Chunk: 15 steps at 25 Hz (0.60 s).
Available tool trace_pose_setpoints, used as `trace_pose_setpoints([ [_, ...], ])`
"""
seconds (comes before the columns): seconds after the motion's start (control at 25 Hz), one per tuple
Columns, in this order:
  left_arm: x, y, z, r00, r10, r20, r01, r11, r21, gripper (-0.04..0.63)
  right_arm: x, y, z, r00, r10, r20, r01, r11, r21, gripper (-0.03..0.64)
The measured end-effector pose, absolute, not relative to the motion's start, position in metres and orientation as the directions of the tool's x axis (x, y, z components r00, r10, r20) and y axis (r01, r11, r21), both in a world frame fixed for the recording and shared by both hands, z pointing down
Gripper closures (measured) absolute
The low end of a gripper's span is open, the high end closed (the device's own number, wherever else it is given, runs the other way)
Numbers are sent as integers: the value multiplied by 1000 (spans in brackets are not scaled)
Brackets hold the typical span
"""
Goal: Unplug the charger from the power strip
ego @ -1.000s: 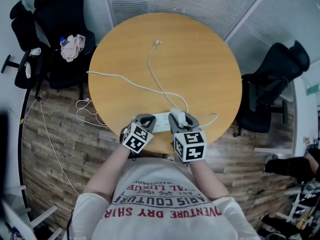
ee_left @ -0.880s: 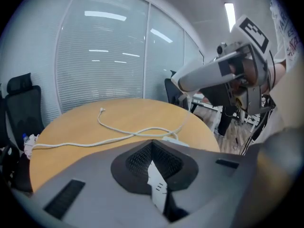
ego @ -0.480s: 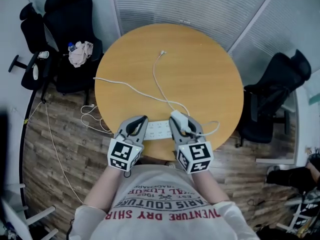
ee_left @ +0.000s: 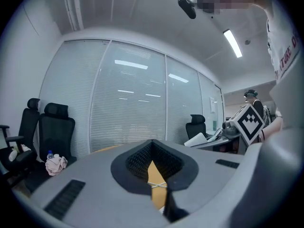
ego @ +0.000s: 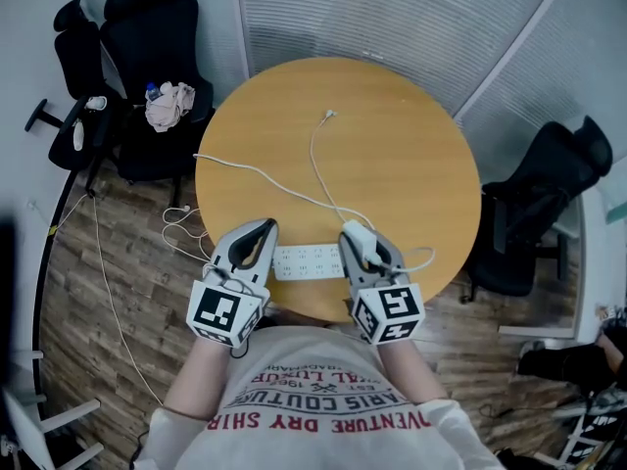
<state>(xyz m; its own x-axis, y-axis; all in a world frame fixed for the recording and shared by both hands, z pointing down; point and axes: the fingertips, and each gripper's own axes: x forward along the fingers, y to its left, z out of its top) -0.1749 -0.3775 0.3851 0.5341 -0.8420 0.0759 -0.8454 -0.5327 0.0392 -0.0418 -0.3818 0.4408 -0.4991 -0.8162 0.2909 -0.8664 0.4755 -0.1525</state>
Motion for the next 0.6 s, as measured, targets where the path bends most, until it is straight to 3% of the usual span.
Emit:
trace_pose_setpoints([
  [0.6,-165,-371,389,556,-821,129,-826,-563,-20,563,-46,-378,432,-517,-816,259,-856,497,-143,462],
])
